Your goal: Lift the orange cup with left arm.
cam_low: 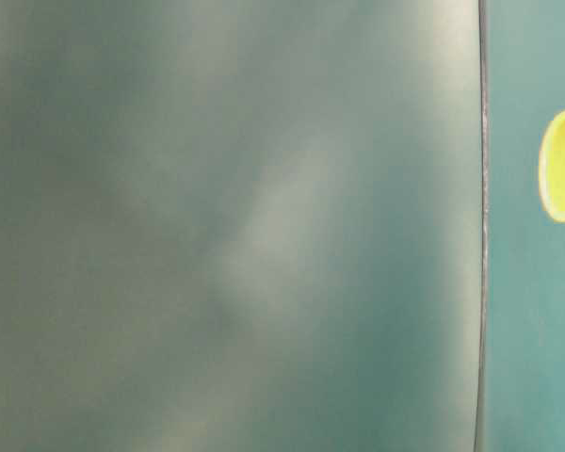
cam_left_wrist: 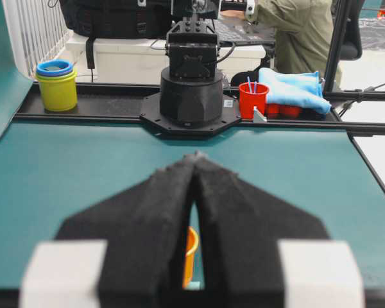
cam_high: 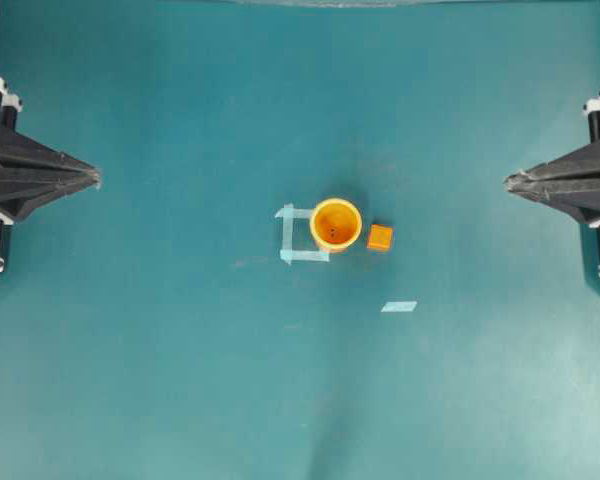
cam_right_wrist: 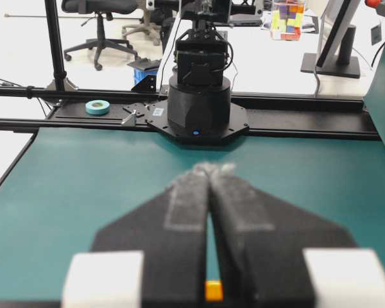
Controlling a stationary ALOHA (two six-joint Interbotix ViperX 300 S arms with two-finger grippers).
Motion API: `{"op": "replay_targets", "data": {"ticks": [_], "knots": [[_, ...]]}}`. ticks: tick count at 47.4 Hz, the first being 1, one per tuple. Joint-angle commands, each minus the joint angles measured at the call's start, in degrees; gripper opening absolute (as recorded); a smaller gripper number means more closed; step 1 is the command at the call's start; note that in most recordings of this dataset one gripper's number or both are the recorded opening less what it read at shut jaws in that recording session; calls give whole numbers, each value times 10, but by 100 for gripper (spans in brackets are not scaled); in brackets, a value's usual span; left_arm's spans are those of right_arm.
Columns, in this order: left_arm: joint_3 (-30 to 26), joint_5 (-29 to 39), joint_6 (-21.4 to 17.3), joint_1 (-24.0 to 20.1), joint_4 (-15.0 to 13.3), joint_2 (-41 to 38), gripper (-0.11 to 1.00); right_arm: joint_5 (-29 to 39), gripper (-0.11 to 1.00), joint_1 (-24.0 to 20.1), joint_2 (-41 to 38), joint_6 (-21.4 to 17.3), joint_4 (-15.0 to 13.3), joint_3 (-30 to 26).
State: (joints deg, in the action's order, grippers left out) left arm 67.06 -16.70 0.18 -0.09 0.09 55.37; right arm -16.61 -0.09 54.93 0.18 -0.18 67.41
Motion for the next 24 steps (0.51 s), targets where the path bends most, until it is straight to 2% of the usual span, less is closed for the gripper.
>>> {"op": "replay_targets", "data": {"ticks": [1,10,24], "knots": [[-11,22,-7,0,9,-2,0,-2,-1,-1,-1,2,0,-17],[-18,71,-4,0,9,-1,0,14,0,0,-1,4,-8,-31],[-18,82,4,-1,9,-11,0,15,0,0,-1,4,-9,-33]]}}
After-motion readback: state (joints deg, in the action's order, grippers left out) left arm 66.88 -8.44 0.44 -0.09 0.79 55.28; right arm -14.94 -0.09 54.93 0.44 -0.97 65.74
